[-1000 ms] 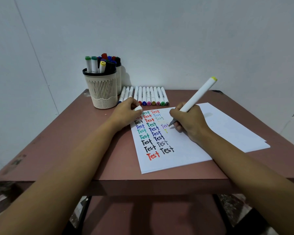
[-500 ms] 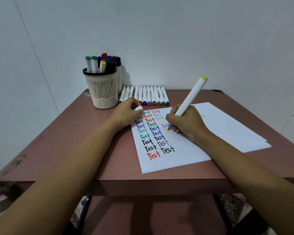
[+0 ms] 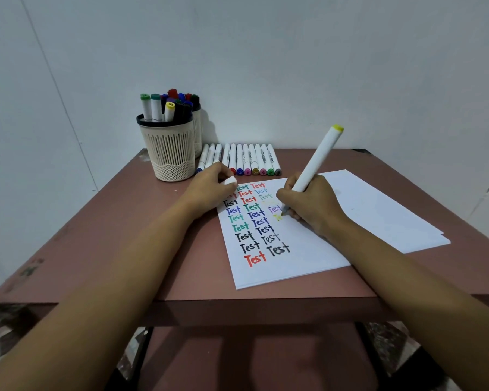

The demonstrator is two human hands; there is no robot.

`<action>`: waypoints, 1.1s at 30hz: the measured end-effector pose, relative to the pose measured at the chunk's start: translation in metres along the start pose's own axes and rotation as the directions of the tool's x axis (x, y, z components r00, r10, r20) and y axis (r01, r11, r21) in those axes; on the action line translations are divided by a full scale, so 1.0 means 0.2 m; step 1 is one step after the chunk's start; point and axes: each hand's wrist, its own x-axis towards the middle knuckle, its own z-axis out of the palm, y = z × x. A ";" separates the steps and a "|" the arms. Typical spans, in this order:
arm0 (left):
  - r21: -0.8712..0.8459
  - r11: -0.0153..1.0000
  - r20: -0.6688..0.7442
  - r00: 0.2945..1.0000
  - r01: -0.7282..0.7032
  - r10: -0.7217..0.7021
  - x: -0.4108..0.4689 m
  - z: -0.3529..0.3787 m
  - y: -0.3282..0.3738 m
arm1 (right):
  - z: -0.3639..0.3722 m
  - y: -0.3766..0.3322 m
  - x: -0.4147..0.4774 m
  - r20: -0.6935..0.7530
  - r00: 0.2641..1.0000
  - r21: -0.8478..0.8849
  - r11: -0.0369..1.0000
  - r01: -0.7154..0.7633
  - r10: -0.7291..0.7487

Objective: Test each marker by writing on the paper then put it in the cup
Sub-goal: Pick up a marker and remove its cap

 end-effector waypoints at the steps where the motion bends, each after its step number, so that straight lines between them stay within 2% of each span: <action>1: 0.001 1.000 0.000 1.000 0.000 0.000 0.00 0.00 0.00 | 0.00 0.00 0.00 -0.003 1.000 -0.014 1.000 0.000 0.000; 4: 0.003 1.000 -0.005 1.000 0.001 -0.001 0.00 0.00 0.00 | 0.00 -0.01 0.00 -0.021 1.000 -0.062 0.998 0.007 -0.009; 8: 0.020 1.000 -0.013 1.000 -0.004 0.005 0.00 0.00 0.00 | 0.00 0.00 0.00 -0.003 1.000 -0.027 1.000 0.000 0.000; 13: 0.019 1.000 -0.005 1.000 -0.011 0.012 0.00 0.00 0.01 | -0.01 0.02 0.01 -0.123 0.992 0.010 1.000 -0.017 0.018; 22: 0.015 1.000 -0.001 1.000 -0.004 0.004 -0.01 0.00 0.01 | 0.00 0.01 0.02 -0.064 0.998 -0.055 0.998 -0.026 0.023; 28: 0.016 1.000 -0.005 1.000 -0.005 0.005 -0.01 0.00 0.01 | -0.01 0.02 0.03 -0.097 0.995 0.004 1.000 -0.026 0.027; 33: 0.032 0.999 0.000 1.000 -0.012 0.012 -0.01 0.00 0.02 | 0.00 0.02 0.01 -0.094 0.995 -0.069 0.997 0.026 -0.032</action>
